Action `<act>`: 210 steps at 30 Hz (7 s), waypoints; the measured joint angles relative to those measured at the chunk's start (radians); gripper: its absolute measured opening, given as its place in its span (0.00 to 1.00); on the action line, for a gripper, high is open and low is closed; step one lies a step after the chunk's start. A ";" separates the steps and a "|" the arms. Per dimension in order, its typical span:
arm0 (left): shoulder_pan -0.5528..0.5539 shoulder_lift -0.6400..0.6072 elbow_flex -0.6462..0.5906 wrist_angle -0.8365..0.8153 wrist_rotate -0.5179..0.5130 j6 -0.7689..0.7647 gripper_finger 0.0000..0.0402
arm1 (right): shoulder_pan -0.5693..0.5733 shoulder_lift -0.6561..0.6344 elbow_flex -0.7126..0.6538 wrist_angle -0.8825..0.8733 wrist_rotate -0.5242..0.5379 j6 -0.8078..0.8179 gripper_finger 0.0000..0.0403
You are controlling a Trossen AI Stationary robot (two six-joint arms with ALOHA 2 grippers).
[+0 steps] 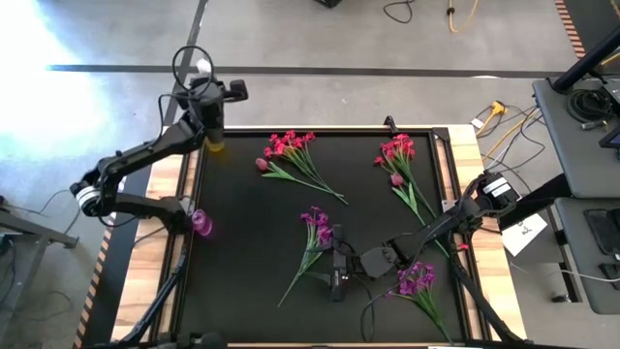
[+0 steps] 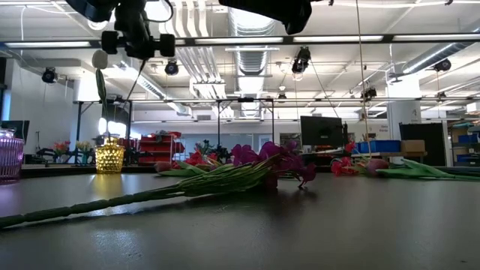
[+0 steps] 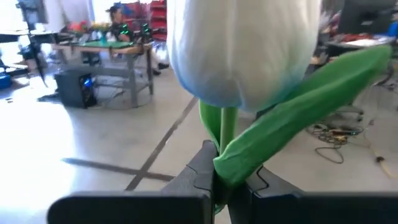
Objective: Sort flowers into vase by color
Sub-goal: Put the white flower into the yellow vase, then adjust the purple vase on the table
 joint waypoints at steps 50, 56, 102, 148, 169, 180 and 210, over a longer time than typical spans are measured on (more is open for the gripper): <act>0.246 0.080 0.122 -0.431 0.195 -0.295 0.27 | 0.005 0.000 -0.027 -0.029 0.000 0.065 0.68; 0.249 0.077 0.242 -0.635 0.230 -0.295 0.47 | 0.002 -0.016 -0.016 -0.114 0.000 0.097 0.69; -0.886 -0.542 0.027 -0.605 0.876 -0.235 0.50 | -0.175 -0.009 -0.011 -0.469 -0.244 0.220 0.61; -1.127 0.638 0.192 -1.039 0.530 -0.736 0.68 | 0.100 -0.017 0.327 -1.355 0.133 0.637 0.61; -0.890 0.338 0.204 -1.665 0.846 -0.576 0.68 | 0.103 -0.017 0.311 -1.325 0.185 0.655 0.61; -0.663 0.337 -0.004 -1.667 0.994 -0.336 0.65 | 0.110 -0.017 0.282 -1.306 0.186 0.660 0.61; -0.424 0.332 -0.194 -1.628 1.119 -0.116 0.59 | 0.111 -0.017 0.213 -1.239 0.183 0.679 0.61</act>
